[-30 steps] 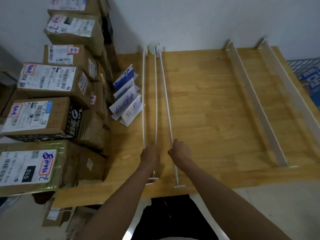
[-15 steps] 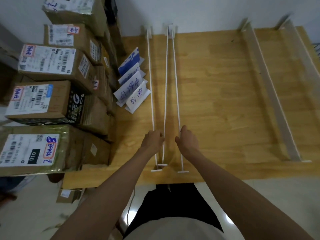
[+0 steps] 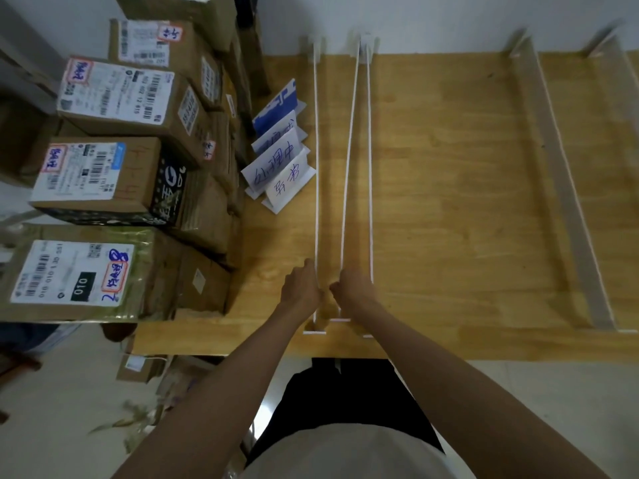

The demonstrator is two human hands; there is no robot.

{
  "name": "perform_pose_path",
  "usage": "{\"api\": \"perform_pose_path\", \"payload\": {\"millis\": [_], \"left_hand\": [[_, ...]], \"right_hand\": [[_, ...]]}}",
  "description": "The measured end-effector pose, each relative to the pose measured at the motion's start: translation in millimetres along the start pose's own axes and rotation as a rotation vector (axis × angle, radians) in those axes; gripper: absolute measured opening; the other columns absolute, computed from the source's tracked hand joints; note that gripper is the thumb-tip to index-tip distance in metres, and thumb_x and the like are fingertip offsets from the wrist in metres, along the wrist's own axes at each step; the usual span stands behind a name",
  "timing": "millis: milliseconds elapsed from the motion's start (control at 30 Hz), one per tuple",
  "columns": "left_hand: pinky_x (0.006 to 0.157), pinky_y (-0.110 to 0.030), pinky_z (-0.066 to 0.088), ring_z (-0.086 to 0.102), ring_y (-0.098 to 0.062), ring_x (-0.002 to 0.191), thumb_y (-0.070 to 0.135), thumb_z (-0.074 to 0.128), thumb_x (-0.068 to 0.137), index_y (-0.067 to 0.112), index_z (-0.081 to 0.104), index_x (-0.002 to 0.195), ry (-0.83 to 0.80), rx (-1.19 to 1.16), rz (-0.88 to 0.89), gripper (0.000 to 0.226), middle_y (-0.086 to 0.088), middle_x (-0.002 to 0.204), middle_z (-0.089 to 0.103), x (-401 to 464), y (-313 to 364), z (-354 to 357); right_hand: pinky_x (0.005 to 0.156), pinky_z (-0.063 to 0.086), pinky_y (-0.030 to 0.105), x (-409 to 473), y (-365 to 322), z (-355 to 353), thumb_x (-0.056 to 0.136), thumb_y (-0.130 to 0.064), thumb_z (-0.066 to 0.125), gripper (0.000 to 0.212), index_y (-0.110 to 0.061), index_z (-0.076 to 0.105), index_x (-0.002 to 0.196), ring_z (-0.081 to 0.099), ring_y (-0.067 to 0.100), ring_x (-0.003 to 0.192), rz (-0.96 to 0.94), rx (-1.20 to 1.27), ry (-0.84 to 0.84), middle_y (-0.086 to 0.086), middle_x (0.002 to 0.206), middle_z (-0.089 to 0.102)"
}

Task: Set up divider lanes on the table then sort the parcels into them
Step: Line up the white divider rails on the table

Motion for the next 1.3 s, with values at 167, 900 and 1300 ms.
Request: {"api": "perform_pose_path", "payload": {"millis": [167, 900, 1300], "left_hand": [[0.068, -0.037, 0.046, 0.060, -0.034, 0.101, 0.012, 0.067, 0.087, 0.010, 0.047, 0.117, -0.007, 0.033, -0.052, 0.036, -0.014, 0.115, 0.057, -0.1, -19.0, -6.7], [0.073, -0.041, 0.049, 0.062, -0.039, 0.104, 0.013, 0.060, 0.093, 0.005, 0.029, 0.141, 0.052, 0.108, 0.141, 0.058, -0.018, 0.117, 0.062, 8.6, 74.7, 7.8], [0.061, -0.036, 0.045, 0.063, -0.035, 0.088, 0.006, 0.059, 0.088, 0.007, 0.025, 0.137, 0.046, 0.080, 0.141, 0.059, -0.015, 0.111, 0.060, 13.5, 87.4, 20.3]], "right_hand": [[0.077, 0.048, 0.035, 4.4, 7.9, -17.9, 0.094, -0.026, 0.059, 0.031, -0.001, 0.065, 0.111, 0.063, 0.034, 0.107, 0.011, -0.026, 0.014, 0.017, 0.116, 0.064], [0.080, 0.048, 0.039, -8.6, 66.7, -40.2, 0.094, -0.010, 0.048, 0.025, -0.010, 0.045, 0.119, 0.062, 0.034, 0.110, 0.133, 0.047, 0.159, 0.013, 0.117, 0.062], [0.070, 0.039, 0.034, -19.3, 130.0, -94.8, 0.096, -0.012, 0.049, 0.042, -0.006, 0.038, 0.136, 0.061, 0.036, 0.108, 0.126, 0.021, 0.231, 0.016, 0.119, 0.061]]}}
Point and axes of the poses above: each hand's wrist, its own x-axis towards the middle knuckle, its own z-axis out of the palm, y = z × x, the point moved 10 cm from there along x, towards the middle knuckle
